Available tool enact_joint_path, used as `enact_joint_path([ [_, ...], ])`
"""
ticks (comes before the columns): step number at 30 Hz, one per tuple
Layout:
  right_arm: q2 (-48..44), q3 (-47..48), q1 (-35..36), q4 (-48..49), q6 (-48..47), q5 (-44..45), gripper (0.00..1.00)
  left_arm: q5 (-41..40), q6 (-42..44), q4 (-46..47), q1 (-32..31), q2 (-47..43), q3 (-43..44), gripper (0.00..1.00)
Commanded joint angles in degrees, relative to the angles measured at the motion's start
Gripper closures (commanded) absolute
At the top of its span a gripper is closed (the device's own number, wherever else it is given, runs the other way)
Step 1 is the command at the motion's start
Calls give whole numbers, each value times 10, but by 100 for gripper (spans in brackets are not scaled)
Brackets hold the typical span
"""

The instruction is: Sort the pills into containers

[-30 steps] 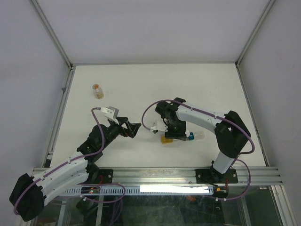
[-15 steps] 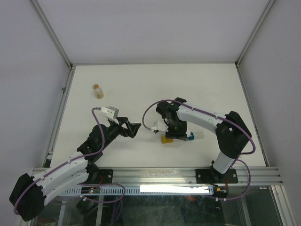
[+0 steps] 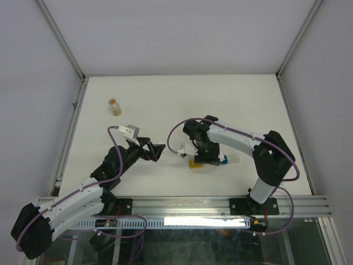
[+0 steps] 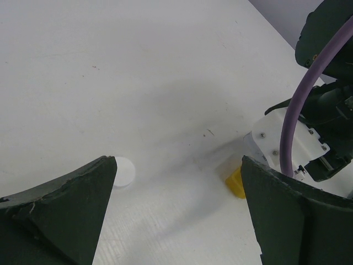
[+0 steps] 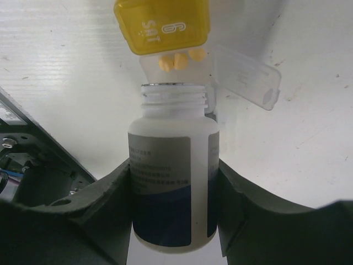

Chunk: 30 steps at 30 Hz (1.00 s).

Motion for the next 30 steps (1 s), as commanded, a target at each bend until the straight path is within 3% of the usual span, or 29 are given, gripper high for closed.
enact_joint_path([
  [1,-19,14,7,-3,4,7,100,-5,11,24,4,-3,3,1],
  [11,-22,13,2,-5,8,-9,100,-3,13,23,4,-8,2,1],
  [20,-88,-25,-32,40,8,-66,99,10,16,16,4,-56,3,1],
  [26,-174,-66,-84,83,-5,-185,99,34,2,1,4,-90,17,1],
  [30,-245,-94,-151,148,-14,-350,99,73,-20,11,4,-75,28,1],
])
